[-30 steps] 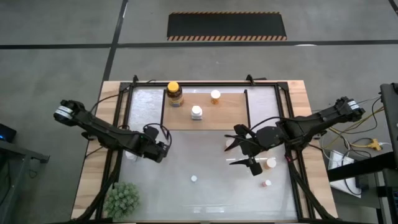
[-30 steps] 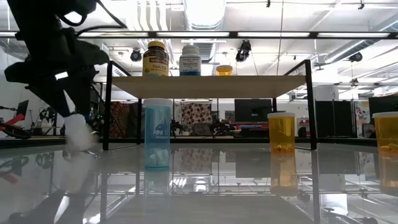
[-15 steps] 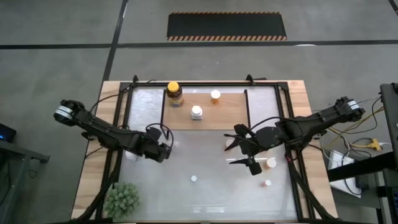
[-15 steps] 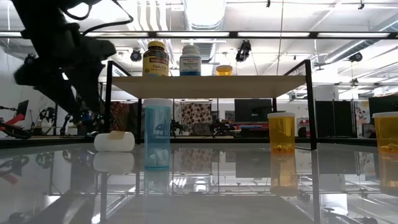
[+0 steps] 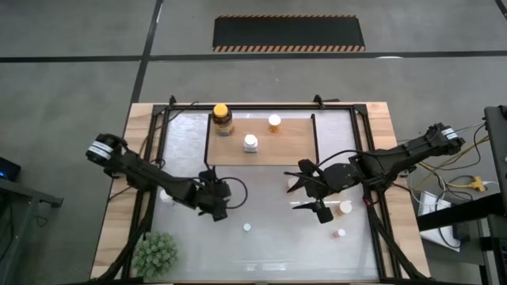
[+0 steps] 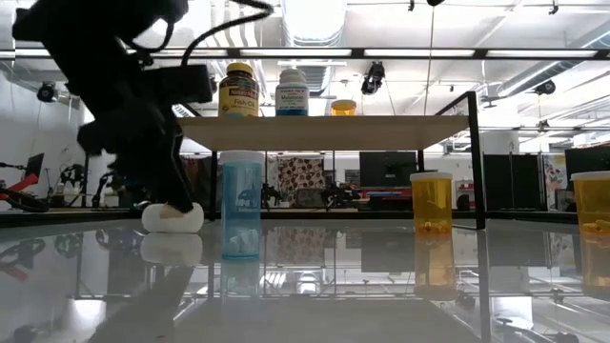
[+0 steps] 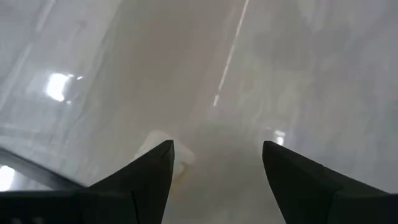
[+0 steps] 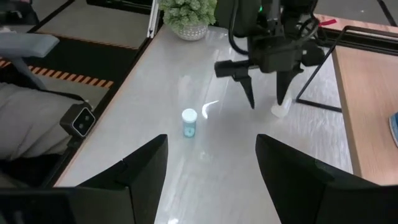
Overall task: Pick and place medicine bottles onto shelf by color
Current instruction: Put the white pill bottle on the shelf
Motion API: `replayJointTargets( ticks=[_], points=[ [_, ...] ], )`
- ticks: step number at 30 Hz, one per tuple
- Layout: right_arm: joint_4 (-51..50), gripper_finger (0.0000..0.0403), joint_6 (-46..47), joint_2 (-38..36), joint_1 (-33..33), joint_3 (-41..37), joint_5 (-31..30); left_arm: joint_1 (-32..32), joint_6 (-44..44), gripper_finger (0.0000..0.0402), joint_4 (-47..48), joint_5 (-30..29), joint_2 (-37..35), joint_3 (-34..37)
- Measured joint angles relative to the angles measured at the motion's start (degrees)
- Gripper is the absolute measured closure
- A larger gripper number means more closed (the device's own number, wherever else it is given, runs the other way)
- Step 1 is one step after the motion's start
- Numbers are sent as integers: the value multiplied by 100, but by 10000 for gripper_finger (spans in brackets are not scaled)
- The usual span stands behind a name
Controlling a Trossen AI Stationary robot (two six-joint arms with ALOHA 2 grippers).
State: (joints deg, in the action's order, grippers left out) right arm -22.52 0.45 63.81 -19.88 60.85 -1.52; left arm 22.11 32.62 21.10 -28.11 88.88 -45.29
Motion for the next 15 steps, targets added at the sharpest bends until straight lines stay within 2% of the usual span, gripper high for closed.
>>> replayJointTargets(
  ticks=[6,12,15],
  points=[
    [0,170,109,0,0,-1,0,2,-11,173,16,-115,130,-37],
    [2,170,103,0,0,-1,0,-9,-209,173,358,-124,-157,-189],
    [4,170,104,0,0,-1,-1,-63,-34,173,593,-119,-280,-64]
  ],
)
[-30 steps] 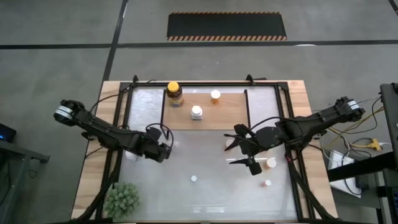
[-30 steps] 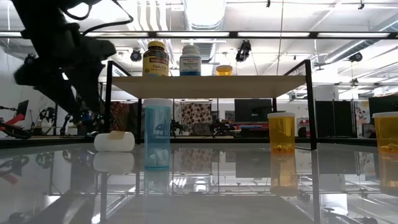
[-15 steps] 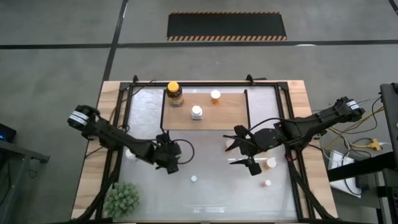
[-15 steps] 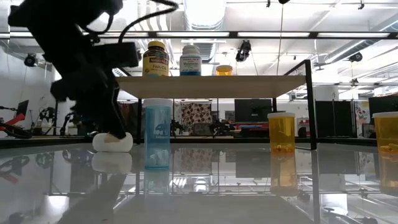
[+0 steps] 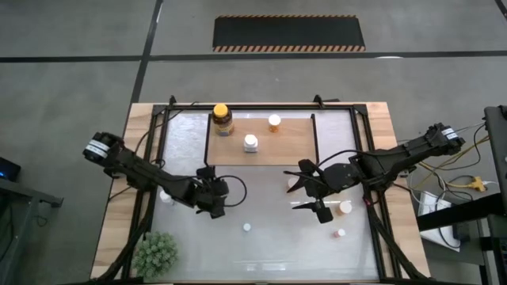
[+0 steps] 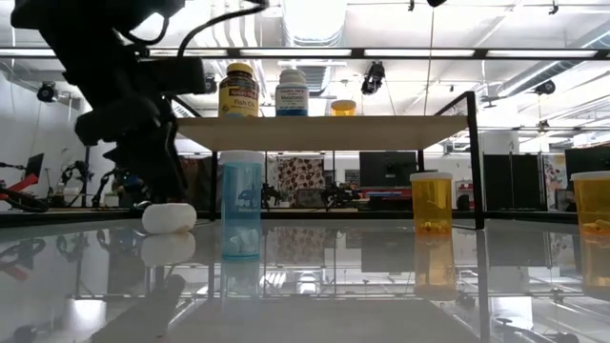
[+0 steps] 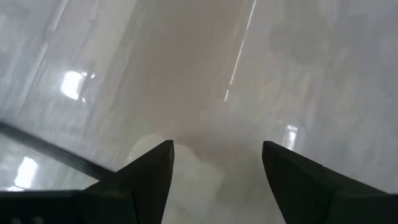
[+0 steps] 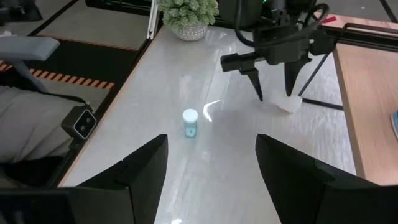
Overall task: Pick and place medicine bottles onto shelf by color
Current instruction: Put the white pill bottle on the shelf
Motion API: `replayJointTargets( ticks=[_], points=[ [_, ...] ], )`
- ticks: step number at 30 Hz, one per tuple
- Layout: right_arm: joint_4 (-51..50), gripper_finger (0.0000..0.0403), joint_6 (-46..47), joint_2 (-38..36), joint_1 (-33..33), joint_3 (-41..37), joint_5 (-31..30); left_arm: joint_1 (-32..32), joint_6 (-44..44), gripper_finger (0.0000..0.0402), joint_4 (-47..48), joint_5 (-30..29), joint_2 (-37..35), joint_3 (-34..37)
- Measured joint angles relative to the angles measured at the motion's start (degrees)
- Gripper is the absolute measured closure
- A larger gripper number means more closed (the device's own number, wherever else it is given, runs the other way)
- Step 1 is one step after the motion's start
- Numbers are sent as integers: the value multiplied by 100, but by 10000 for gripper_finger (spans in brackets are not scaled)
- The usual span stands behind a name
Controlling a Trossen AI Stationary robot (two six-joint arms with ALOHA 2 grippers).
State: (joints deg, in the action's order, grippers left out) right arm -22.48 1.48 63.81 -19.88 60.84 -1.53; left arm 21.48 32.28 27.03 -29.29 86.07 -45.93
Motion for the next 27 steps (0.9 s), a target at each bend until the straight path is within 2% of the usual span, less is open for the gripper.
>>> replayJointTargets(
  ticks=[7,11,18,23,27],
  points=[
    [12,170,3,2,0,-50,-1,-11,870,173,72,10,34,138],
    [50,170,36,2,0,-115,-4,-11,1087,173,39,46,124,129],
    [46,170,94,2,0,-234,-4,1,1103,173,-110,563,94,-6],
    [17,170,9,2,0,-328,-4,6,1092,173,-95,864,-25,-478],
    [-23,170,-96,2,0,-357,-4,87,885,173,10,1374,-129,-883]
  ],
)
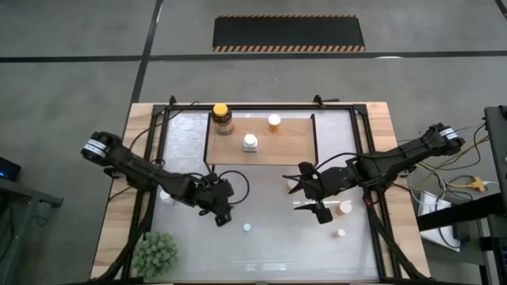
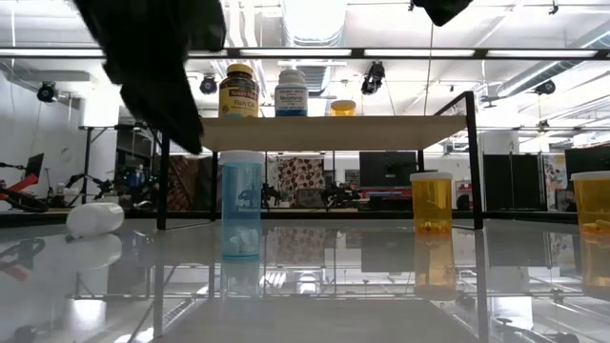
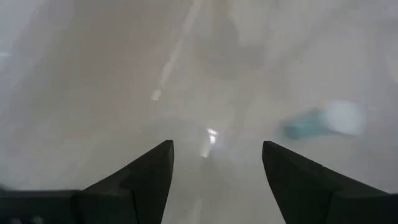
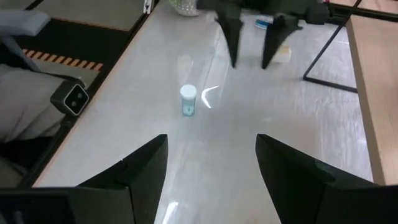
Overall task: Pick and place medicine bottles onto shelf by color
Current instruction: Put the white pill bottle on the shelf
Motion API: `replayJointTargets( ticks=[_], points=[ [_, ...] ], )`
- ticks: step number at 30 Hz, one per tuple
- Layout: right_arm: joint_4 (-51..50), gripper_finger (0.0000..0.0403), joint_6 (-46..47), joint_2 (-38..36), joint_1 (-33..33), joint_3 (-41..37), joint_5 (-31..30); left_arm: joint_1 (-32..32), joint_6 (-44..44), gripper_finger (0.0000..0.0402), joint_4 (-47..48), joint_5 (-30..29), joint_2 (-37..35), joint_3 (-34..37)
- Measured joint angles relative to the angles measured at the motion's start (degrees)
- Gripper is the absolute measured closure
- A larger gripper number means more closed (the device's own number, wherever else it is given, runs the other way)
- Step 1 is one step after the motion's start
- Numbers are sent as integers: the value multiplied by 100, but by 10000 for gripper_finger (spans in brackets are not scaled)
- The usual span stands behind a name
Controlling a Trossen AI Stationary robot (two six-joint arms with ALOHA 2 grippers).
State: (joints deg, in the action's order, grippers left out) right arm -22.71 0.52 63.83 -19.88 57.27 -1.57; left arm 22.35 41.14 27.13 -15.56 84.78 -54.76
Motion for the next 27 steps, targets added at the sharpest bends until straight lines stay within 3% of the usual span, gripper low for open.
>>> replayJointTargets(
  ticks=[11,17,27],
  points=[
    [-71,170,20,0,0,-1,3,85,-2101,173,2288,440,-34,-642],
    [-67,170,148,0,0,-1,3,24,-2977,173,2387,375,-34,-421],
    [-60,170,200,0,0,-1,3,31,-2807,173,3435,179,-34,-323]
  ],
)
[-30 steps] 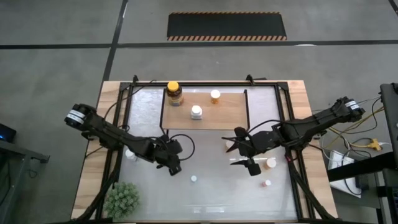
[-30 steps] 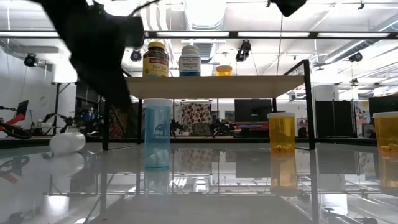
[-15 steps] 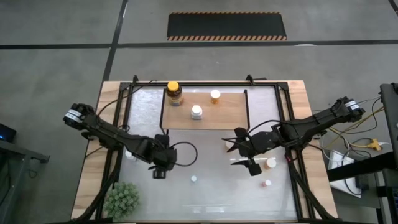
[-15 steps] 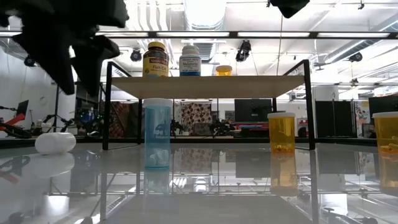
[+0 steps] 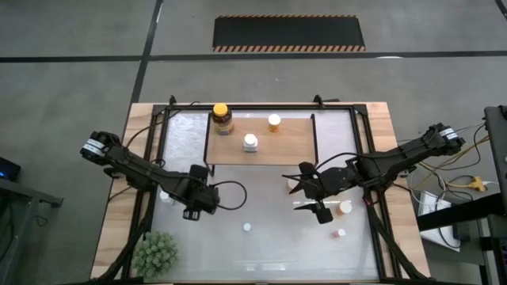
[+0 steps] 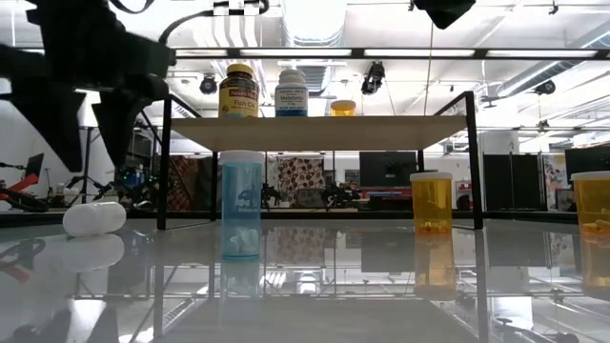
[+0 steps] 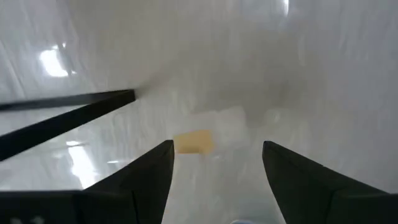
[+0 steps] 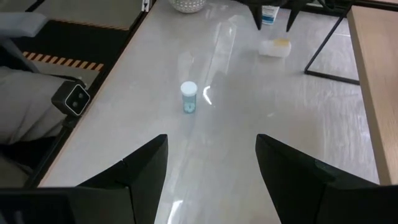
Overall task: Pick and place medicine bottles onto shelf by color
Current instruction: Put the white pill bottle on the shelf
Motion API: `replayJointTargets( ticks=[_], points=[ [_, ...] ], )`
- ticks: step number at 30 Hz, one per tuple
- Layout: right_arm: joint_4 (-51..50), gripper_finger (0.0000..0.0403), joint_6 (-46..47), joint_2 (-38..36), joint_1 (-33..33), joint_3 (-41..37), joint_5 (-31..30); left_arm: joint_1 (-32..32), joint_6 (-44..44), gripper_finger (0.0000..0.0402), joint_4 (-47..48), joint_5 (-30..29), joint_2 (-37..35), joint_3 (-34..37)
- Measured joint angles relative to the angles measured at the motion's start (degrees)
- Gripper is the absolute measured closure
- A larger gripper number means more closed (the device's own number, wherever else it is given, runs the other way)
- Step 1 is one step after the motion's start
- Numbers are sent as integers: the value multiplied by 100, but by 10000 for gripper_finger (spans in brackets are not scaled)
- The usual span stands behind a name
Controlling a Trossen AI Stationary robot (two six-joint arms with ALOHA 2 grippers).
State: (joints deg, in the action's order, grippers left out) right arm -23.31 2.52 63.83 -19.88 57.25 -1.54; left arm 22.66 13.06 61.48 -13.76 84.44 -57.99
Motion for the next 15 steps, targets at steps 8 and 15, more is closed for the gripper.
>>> replayJointTargets(
  ticks=[8,15],
  points=[
    [-2,170,57,0,0,0,0,86,-2895,173,44,-337,0,320],
    [-24,170,63,0,-13,0,0,67,-3626,173,-399,-369,-2,890]
  ],
)
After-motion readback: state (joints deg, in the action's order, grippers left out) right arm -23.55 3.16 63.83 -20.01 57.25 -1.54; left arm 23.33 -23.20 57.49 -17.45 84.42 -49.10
